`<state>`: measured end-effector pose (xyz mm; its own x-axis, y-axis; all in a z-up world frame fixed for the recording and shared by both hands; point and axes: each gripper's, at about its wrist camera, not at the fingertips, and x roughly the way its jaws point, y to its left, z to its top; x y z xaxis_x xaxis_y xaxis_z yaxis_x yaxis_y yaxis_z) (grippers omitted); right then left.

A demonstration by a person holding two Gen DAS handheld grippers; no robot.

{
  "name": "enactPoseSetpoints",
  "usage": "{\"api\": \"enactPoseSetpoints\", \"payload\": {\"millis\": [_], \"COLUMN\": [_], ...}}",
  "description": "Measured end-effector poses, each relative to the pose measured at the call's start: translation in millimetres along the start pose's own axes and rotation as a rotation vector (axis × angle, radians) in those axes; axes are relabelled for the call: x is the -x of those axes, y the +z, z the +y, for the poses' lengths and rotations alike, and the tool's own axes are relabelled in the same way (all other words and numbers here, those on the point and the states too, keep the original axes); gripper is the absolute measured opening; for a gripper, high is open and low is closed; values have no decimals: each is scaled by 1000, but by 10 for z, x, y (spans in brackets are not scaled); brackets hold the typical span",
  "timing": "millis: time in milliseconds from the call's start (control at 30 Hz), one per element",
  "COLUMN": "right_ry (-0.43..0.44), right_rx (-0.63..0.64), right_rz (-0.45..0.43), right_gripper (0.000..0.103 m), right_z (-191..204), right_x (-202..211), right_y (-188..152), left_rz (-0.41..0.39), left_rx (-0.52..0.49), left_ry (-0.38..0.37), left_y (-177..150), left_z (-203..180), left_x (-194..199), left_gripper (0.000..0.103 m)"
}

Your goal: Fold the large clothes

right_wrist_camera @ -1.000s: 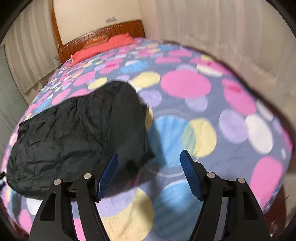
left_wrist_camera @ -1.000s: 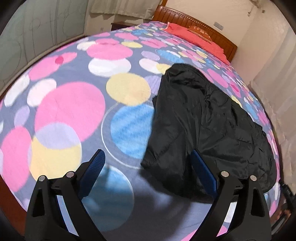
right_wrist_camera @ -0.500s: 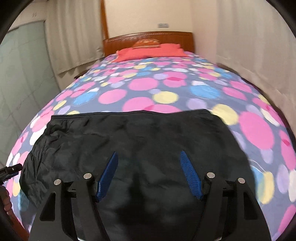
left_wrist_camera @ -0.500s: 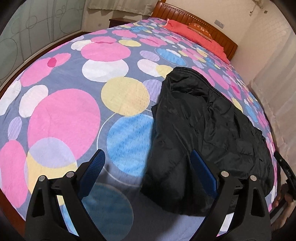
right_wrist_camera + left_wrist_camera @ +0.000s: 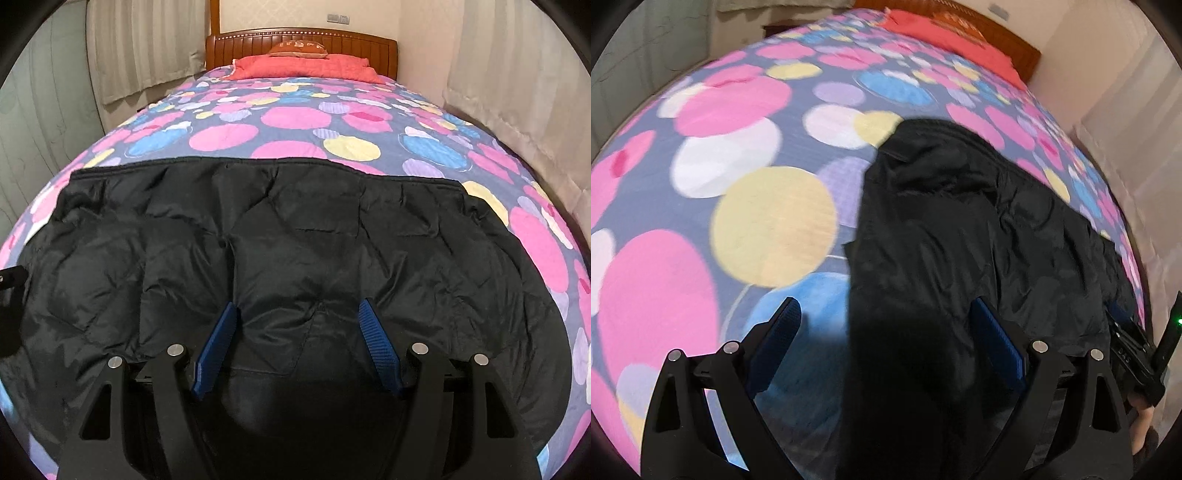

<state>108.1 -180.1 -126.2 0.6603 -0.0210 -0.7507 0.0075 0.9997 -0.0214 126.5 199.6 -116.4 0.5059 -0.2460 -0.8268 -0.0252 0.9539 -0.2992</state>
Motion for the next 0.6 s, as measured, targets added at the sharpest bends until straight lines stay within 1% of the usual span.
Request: {"api": "enactPoseSetpoints", "payload": {"millis": [133, 200, 267, 300, 367, 467, 600], "right_ry": [-6, -10, -12, -13, -12, -12, -9], "right_rx": [-1, -1, 0, 0, 0, -2, -5], "right_rz": [1, -1, -2, -2, -2, -3, -4], "right_gripper": [68, 68, 68, 68, 68, 68, 68], "right_z": [13, 17, 23, 23, 21, 25, 16], "right_x": [-47, -58, -70, -74, -82, -91, -98], "right_y": [-19, -34, -41, -43, -42, -50, -48], "left_rz": [72, 94, 107, 108, 100, 90, 87], "left_rx": [-5, 1, 13, 18, -5, -40, -66], "left_ry": [-70, -87, -100, -115, -115, -91, -79], "left_y": [44, 41, 37, 28, 25, 6, 17], "left_z": [-12, 5, 45, 66, 52, -7, -59], "left_x": [-211, -293, -355, -383, -395, -425, -455], "left_gripper": [93, 93, 99, 100, 101, 101, 101]}}
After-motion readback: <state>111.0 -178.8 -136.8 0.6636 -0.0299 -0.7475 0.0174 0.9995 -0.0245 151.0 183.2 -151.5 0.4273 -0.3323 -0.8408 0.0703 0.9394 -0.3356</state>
